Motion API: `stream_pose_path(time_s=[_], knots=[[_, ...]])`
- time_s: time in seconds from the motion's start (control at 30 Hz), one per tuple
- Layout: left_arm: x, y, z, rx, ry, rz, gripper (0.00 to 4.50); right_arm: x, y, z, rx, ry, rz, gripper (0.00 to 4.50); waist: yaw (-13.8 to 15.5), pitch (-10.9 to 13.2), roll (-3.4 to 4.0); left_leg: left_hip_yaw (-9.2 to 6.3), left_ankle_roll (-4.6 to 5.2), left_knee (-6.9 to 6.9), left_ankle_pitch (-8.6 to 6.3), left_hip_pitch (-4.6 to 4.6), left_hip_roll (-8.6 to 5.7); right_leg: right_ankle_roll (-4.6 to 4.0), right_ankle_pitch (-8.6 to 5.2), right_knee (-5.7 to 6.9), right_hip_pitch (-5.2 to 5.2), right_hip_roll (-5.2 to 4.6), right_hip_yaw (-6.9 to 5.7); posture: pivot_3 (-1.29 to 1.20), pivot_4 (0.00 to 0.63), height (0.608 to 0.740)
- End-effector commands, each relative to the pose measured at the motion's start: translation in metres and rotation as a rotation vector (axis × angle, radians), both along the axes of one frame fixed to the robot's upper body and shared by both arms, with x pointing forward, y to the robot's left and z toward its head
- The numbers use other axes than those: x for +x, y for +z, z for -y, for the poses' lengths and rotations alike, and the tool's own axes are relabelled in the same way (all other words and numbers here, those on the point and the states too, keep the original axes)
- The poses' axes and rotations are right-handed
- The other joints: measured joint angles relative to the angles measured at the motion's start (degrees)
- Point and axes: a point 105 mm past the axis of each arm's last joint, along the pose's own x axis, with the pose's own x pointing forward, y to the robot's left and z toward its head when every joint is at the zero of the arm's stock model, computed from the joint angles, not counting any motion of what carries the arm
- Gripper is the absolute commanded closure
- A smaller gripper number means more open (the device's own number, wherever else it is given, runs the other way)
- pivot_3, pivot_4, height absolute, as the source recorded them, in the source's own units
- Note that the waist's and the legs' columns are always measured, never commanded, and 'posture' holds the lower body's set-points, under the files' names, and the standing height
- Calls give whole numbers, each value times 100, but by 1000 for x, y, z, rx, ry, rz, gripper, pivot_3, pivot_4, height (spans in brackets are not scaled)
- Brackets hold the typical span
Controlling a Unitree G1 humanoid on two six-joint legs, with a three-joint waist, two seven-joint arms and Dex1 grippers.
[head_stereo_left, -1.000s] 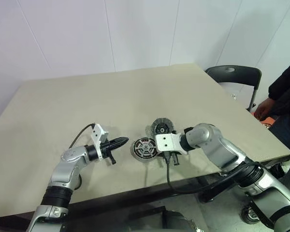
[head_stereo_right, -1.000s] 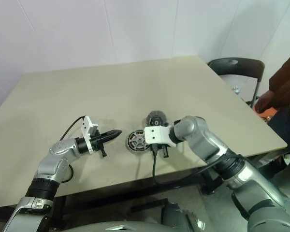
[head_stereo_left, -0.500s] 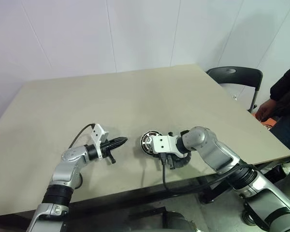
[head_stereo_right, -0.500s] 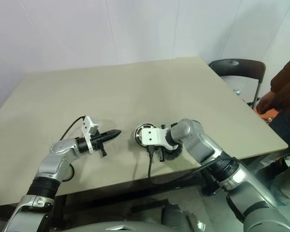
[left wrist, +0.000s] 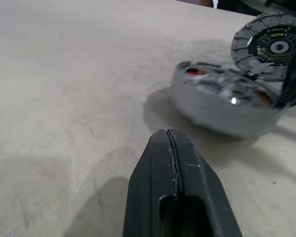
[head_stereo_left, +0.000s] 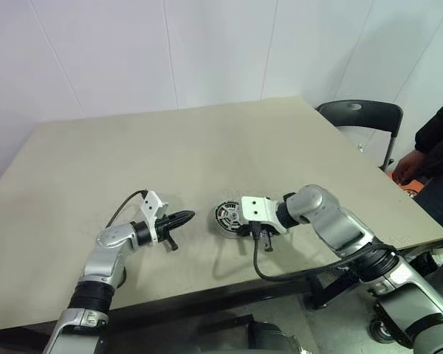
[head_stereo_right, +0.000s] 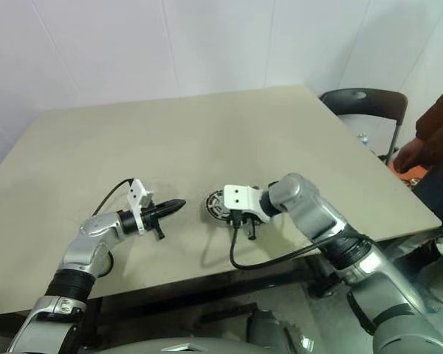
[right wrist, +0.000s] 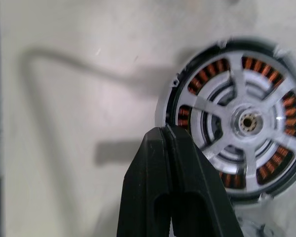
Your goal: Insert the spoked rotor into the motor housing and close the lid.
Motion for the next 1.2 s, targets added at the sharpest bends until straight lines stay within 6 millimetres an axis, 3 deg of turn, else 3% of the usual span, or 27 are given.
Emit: stream_pose_path(time_s=[0.03, 0.07, 0.17, 0.37, 0.43, 0.53, 0.63, 0.73, 0.83, 1.03, 1.1, 1.2], knots=[[6, 11, 3, 2, -10, 50, 4500, 5, 18, -1, 30, 19, 72, 4483, -7, 0, 0, 1, 1, 0, -1, 0, 0, 0, 0, 0, 0, -1, -2, 0, 0, 740], [7, 10, 3, 5, -11, 49, 4500, 7, 22, -3, 56, 10, 76, 4483, -8, 0, 0, 4, 2, 0, -1, -3, 0, 0, 0, -2, 1, -2, -3, 0, 0, 740], [7, 8, 3, 12, -10, 47, 4500, 15, 32, -7, 114, -24, 89, 3811, -10, 0, 0, 8, 2, 0, -1, -10, 1, 1, 0, -1, 3, -2, -3, 0, 0, 740], [6, 2, 4, 22, -10, 40, 4500, 21, 52, -23, 283, -60, 68, 1792, -10, 0, 0, 8, 2, 0, -1, -4, 1, 1, 0, 3, 14, -2, -3, 0, 0, 740], [5, 1, 4, 26, -10, 39, 4500, 31, 73, -32, 426, -121, 65, 1792, -25, 0, 0, 8, 2, 0, -1, -1, 1, 1, 1, 2, 9, -2, -3, 0, 0, 740], [6, 1, 3, 23, -5, 43, 4500, 59, 89, -28, 480, -248, 166, 1792, -21, -1, 1, 9, 1, 1, -1, -1, 2, -10, 11, 5, -4, -2, -3, 0, 0, 740], [5, 1, 2, 21, -3, 44, 4500, 87, 95, -10, 412, -349, 314, 2412, -1, -3, 0, 13, 2, 3, -1, 4, 0, -12, 13, 4, -2, -5, -8, 0, 0, 740], [4, 0, 3, 17, -4, 41, 4500, 97, 90, 22, 252, -354, 381, 3421, -3, -3, 1, 9, 2, 3, -1, 1, -2, -12, 13, 4, -6, -10, -31, 0, 0, 740], [-1, 4, 7, -11, -38, 45, 4500, 90, 78, 59, 101, -338, 337, 4457, -22, -2, 5, 12, 11, 0, -6, -7, -2, -15, 16, 1, -17, -28, -82, 0, 0, 740], [-10, 23, 9, -65, -107, 73, 4500, 53, 47, 112, -74, -331, 128, 4457, -12, -3, 7, 17, 17, -1, -12, -53, 4, -17, 17, -7, -24, -29, -90, 0, 0, 740], [-11, 27, 9, -64, -120, 78, 4500, 35, 38, 114, -77, -301, 34, 4457, -20, -3, 8, 19, 17, 4, -12, -51, 4, -17, 18, -10, -20, -29, -89, 0, 0, 740], [-13, 28, 8, -58, -144, 79, 4500, 9, 32, 100, -3, -240, -94, 4457, -26, -3, 10, 24, 14, 6, -11, -33, 12, -19, 19, -9, -6, -26, -88, 0, 0, 740]])
